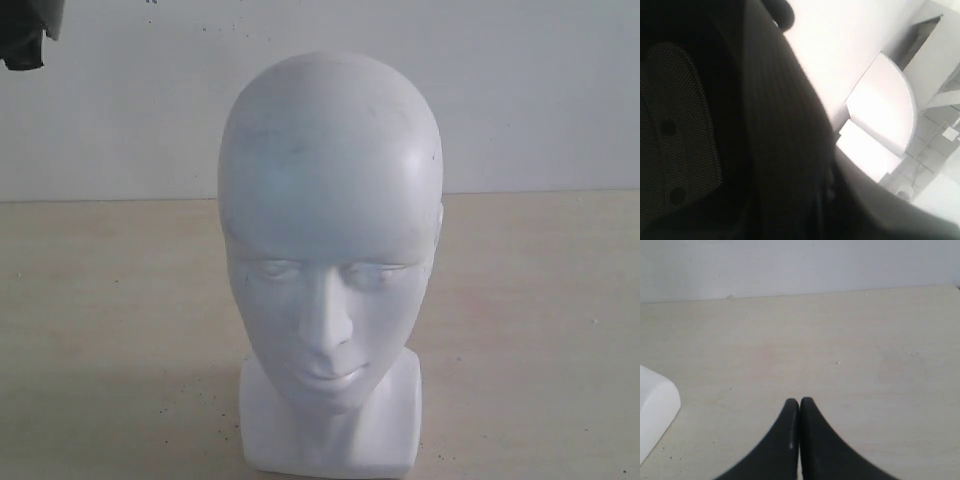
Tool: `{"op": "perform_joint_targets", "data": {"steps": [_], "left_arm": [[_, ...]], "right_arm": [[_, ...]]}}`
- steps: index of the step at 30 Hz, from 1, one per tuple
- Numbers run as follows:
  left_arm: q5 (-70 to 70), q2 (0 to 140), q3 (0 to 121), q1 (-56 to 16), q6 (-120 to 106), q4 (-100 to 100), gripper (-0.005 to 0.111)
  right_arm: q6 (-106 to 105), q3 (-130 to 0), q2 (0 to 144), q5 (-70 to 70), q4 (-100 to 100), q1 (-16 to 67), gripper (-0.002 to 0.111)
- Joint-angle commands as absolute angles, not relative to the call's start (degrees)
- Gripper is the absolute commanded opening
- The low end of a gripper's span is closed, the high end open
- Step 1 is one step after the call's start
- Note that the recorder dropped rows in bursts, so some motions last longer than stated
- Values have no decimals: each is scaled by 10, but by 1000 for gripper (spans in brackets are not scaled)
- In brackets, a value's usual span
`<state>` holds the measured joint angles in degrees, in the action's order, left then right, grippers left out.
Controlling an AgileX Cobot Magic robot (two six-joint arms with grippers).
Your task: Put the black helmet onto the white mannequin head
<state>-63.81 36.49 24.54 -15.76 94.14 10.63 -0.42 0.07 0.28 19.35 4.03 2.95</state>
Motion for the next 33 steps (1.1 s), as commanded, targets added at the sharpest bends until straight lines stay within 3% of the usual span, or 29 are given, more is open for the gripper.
{"op": "perform_joint_targets", "data": {"steps": [1, 11, 28, 33], "left_arm": [[-700, 342, 255, -155, 971, 20, 4], [-700, 357, 281, -155, 925, -36, 4], [-700, 539, 450, -169, 947, -119, 4], [-700, 590, 494, -208, 941, -117, 4]], "right_arm": [[-4, 0, 0, 191, 41, 29, 0], [-4, 0, 0, 191, 41, 29, 0], [-4, 0, 0, 191, 41, 29, 0], [-4, 0, 0, 191, 41, 29, 0]]}}
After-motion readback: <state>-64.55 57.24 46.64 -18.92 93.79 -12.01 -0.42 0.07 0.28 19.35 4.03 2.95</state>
